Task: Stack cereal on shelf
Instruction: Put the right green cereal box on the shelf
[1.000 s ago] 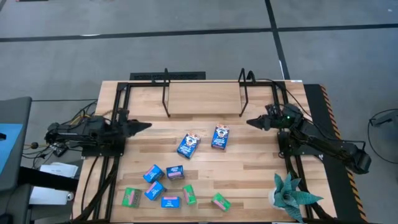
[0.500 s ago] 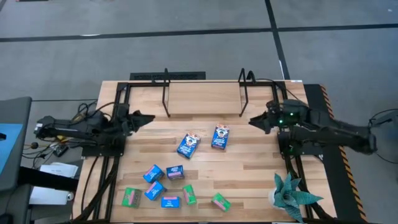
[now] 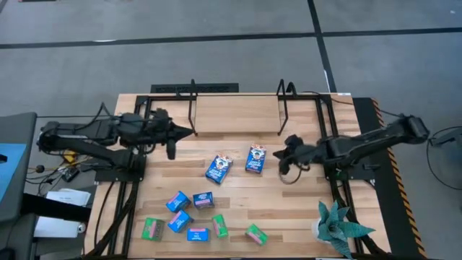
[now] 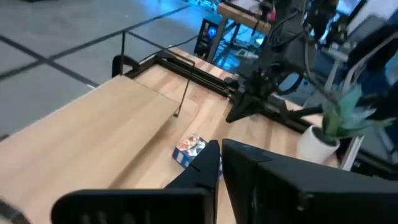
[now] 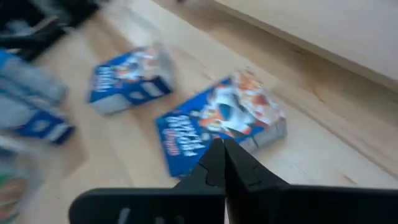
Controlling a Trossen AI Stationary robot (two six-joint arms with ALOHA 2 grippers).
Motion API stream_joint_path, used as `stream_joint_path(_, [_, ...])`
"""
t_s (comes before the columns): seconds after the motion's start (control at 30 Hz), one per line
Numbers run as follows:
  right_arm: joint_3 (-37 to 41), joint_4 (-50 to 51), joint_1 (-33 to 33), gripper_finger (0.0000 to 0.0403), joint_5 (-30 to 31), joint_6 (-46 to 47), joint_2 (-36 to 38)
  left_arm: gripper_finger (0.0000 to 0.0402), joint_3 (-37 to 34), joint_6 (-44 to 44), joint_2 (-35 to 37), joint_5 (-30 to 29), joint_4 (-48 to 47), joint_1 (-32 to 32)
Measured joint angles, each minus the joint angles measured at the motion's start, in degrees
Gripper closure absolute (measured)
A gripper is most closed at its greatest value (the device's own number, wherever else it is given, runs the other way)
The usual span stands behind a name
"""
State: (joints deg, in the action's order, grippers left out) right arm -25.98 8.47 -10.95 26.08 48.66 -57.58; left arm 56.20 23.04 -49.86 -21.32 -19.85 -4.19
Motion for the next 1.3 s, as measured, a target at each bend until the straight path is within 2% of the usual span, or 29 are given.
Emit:
stream_joint_path(0.13, [0.02,-2.12,-0.94,0.0394,4.13,3.23,-7.54,0.0400,0.83,-1.49,-3.84,0.79,0.47,0.03])
stream_joint_path(0.3, [-0.02,-15.51,0.21,0.0396,1.54,0.53,-15.56,0.0401,0.82,-1.28,-7.16,5.10,3.26,0.07])
stream_joint_path(0.37, [-0.12,-19.70,0.01,0.0394,-1.80,-0.55,-17.32,0.0401,0.80,-1.14,-7.37,6.75,3.80,0.08])
stream_joint_path(0.57, [-6.54,-16.82,-3.86,0.0388,-17.53,-0.78,-13.76,0.0401,0.83,-1.47,-4.85,6.92,3.87,0.16])
stream_joint_path(0.63, [-11.24,-12.25,-6.02,0.0384,-21.50,-2.24,-11.55,0.0401,0.84,-2.84,-3.99,6.86,3.88,0.17])
stream_joint_path(0.7, [-18.52,-2.57,-8.14,0.0381,-24.54,-5.92,-10.33,0.0401,0.88,-3.69,-3.30,6.44,3.72,0.17])
stream_joint_path(0.83, [-36.58,29.33,-10.93,0.0378,-22.85,-14.68,-11.81,0.0401,0.90,-4.71,-2.85,3.22,3.77,0.17])
stream_joint_path(0.93, [-48.67,45.82,-11.30,0.0355,-22.83,-16.63,-16.57,0.0393,0.90,-3.65,-2.85,1.33,3.75,0.20])
stream_joint_path(1.1, [-63.31,58.56,-14.47,0.0271,-24.72,-17.06,-25.52,0.0347,0.88,-5.10,-2.57,5.27,3.65,-0.04])
stream_joint_path(1.2, [-68.52,63.59,-16.44,0.0206,-24.32,-15.39,-30.49,0.0306,0.87,-6.36,-2.03,6.06,3.68,-0.54])
stream_joint_path(1.3, [-71.91,63.57,-17.22,0.0149,-24.19,-10.00,-33.63,0.0262,0.85,-7.63,-0.80,7.09,3.73,-1.15])
